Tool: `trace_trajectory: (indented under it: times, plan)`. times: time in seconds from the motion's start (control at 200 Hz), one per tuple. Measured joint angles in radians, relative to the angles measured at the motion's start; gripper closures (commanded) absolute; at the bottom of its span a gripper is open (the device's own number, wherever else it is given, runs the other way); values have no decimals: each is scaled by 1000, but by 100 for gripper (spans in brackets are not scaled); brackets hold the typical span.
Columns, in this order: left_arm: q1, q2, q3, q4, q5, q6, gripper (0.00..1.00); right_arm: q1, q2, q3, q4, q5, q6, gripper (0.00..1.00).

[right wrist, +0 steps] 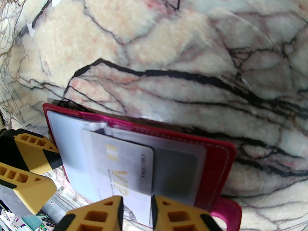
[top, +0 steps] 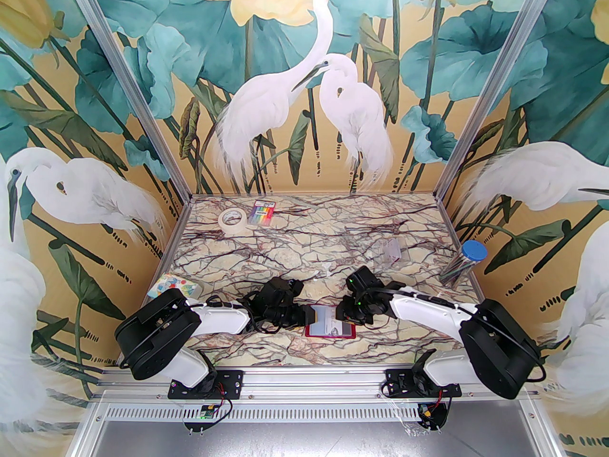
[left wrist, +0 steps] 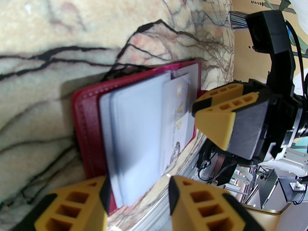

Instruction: Put the credit cards into the card holder

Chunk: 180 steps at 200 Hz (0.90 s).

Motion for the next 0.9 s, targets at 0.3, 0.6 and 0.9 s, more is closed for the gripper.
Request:
trace_trajectory:
  times: [0.3,0.6,0.9]
  plan:
    - [0,0,0,0,0,0,54,15,13,13,-1,17,-1,75]
    - [0,0,0,0,0,0,54,26,37,28,-1,18,-4,75]
    - [0,0,0,0,0,0,54,32,41,33,-2,18,-7,75]
